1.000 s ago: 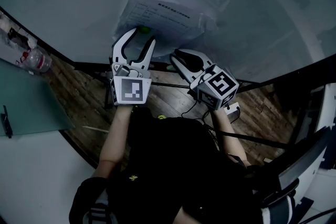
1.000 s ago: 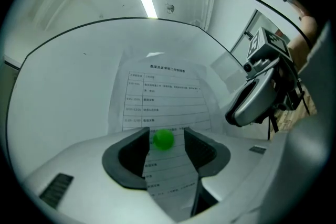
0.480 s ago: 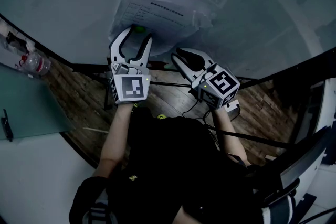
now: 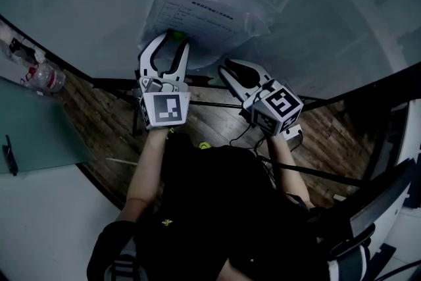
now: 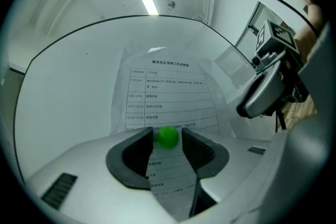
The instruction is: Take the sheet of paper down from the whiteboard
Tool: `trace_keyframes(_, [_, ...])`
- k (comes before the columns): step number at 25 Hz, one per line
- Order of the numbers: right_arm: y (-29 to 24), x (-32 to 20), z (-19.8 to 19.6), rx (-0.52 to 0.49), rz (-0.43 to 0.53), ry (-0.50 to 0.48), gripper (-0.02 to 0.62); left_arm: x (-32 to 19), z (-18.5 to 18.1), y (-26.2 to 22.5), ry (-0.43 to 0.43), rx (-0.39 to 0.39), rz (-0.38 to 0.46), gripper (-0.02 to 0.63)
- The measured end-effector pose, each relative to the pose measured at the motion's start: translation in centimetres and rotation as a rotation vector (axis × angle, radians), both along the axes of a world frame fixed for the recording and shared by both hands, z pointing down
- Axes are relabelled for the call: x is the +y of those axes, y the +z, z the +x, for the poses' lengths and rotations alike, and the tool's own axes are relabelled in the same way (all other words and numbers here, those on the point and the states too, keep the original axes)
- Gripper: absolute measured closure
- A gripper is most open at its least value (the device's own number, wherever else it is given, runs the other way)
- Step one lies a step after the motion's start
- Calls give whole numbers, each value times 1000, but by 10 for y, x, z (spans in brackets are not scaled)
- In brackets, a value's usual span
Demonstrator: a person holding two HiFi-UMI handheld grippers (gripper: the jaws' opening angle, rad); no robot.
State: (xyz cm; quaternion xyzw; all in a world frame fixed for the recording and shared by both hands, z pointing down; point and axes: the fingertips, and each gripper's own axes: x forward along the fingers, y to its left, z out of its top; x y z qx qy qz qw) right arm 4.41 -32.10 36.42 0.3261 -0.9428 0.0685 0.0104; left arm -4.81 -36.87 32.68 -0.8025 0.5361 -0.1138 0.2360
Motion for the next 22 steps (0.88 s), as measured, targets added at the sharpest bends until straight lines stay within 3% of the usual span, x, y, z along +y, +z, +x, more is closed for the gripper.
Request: trace_keyframes(22, [15,-11,10,-16,-52,29,479,-3,-3,-2,-48,-62,35,462])
